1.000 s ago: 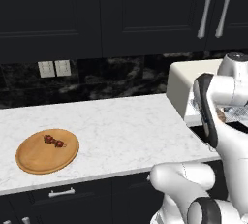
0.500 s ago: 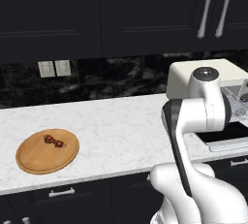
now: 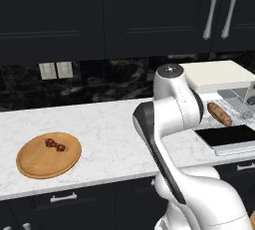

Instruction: Pick up the kebab skewer and baguette bread, and place them inside the toaster oven. Close the toaster oven door and start by setting the timer.

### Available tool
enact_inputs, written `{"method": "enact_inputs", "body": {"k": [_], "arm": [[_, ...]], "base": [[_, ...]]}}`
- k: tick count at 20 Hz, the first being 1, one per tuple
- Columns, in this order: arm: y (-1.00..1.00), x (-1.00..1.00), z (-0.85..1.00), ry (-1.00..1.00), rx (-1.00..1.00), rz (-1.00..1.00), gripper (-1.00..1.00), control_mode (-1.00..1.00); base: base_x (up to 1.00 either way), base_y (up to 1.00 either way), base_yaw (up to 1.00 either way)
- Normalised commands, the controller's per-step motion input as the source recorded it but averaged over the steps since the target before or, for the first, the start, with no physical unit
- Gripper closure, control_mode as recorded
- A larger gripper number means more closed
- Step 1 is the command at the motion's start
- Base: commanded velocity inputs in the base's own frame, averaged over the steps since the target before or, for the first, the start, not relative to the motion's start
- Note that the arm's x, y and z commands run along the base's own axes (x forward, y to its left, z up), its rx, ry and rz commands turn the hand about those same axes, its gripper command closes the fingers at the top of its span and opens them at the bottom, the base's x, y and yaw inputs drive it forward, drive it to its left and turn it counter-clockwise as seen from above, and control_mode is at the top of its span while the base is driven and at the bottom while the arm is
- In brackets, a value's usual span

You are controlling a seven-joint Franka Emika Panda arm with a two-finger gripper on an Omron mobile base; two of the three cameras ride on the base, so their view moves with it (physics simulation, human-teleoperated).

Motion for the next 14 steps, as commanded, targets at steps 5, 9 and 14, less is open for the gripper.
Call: {"method": "enact_inputs", "body": {"k": [5,9,14], "arm": [[1.00,0.25,-0.31,0.01,0.07,0.33,-1.00,-1.00],[1.00,0.46,-0.55,0.00,0.12,0.25,-1.00,-1.00],[0.99,0.54,-0.67,0.00,0.13,0.23,-1.00,-1.00]], "base": [[0.00,0.00,0.00],[0.00,0.00,0.00],[0.00,0.00,0.00]]}}
